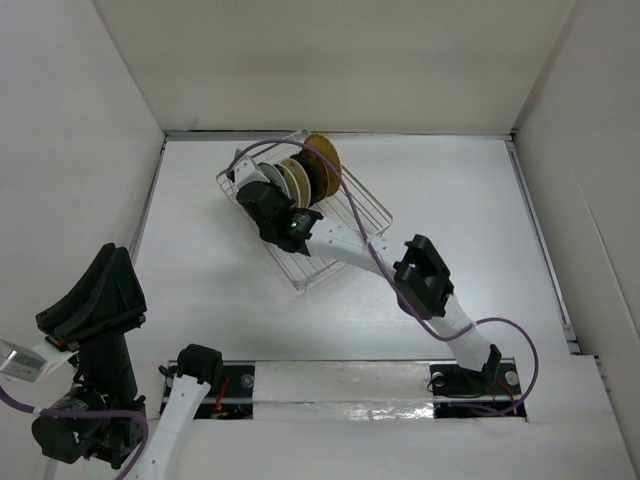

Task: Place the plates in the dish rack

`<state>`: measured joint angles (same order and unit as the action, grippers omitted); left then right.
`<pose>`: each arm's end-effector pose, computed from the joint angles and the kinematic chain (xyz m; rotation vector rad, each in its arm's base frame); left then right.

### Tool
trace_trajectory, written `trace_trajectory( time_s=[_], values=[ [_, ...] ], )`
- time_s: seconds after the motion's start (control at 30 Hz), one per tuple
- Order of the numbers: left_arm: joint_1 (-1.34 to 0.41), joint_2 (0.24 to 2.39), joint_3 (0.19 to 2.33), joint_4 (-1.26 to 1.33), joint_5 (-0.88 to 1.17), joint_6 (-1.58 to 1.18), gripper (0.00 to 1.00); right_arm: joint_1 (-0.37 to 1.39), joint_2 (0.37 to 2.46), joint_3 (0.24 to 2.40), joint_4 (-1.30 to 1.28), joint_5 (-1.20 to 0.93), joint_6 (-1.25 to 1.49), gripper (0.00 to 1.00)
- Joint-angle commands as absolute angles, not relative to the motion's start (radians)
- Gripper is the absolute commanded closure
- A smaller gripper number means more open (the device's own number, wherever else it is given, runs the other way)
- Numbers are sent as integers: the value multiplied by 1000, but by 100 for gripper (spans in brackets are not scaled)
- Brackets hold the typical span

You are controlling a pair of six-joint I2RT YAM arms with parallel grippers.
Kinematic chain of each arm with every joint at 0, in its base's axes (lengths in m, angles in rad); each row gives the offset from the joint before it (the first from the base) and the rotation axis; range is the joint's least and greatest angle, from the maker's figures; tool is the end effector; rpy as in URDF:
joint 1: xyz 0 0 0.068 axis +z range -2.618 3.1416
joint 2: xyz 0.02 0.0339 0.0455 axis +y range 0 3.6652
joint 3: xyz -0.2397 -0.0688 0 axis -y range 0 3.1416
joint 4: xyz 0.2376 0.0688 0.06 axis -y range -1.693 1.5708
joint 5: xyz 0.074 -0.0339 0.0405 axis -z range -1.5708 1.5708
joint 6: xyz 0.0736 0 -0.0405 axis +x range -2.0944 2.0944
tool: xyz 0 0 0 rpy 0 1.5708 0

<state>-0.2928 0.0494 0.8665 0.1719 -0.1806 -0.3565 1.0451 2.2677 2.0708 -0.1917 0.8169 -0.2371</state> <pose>-0.0154 0.0185 0.4620 -0.1967 0.5826 -0.5766 0.3142 0.4347 0.2625 -0.6453 1.7227 -0.2369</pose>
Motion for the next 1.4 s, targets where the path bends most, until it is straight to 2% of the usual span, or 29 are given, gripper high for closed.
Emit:
trace_trajectory(
  time_s=[0.0, 0.3, 0.37, 0.4, 0.53, 0.67, 0.77, 0.8, 0.9, 0.97, 1.03, 1.1, 1.17, 1.2, 1.27, 1.37],
  values=[
    [-298, 58, 884, 215, -160, -356, 70, 1074, 2259, 2108, -72, 876, -268, 100],
    [-288, 61, 881, 216, -160, -356, 70, 1123, 2332, 2105, -51, 937, -287, 99],
    [-288, 63, 879, 218, -158, -359, 70, 1123, 2326, 2111, -57, 933, -249, 81],
    [-288, 66, 877, 218, -155, -360, 70, 1123, 2309, 2108, -61, 917, -235, 65],
    [-279, 77, 877, 216, -146, -373, 69, 1123, 2243, 2095, -87, 855, -144, 33],
    [-279, 112, 874, 204, -130, -403, 62, 1123, 2029, 1970, -55, 753, -8, 14],
    [-268, 153, 862, 177, -112, -420, 59, 1123, 1880, 1777, 38, 701, 76, 12],
    [-268, 167, 861, 166, -97, -422, 58, 1123, 1767, 1646, 110, 683, 89, 11],
    [-268, 231, 844, 123, -66, -408, 55, 1123, 1531, 1433, 240, 623, 132, 11],
    [-268, 300, 841, 68, -58, -408, 52, 1123, 1410, 1243, 279, 624, 159, 6],
    [-268, 345, 839, 28, -37, -405, 46, 1123, 1233, 1073, 302, 649, 187, 0],
    [-268, 393, 827, 2, -11, -410, 41, 1123, 1116, 973, 295, 684, 236, 0],
    [-268, 411, 796, -24, -5, -414, 31, 1097, 958, 851, 264, 707, 281, 0],
    [-268, 413, 786, -31, 26, -414, 26, 1097, 910, 812, 249, 710, 310, 0],
    [-268, 408, 752, -37, 20, -419, 22, 1068, 791, 708, 245, 704, 336, 0],
    [-268, 382, 695, -34, 9, -423, 15, 1019, 720, 640, 255, 654, 382, 0]
  ],
)
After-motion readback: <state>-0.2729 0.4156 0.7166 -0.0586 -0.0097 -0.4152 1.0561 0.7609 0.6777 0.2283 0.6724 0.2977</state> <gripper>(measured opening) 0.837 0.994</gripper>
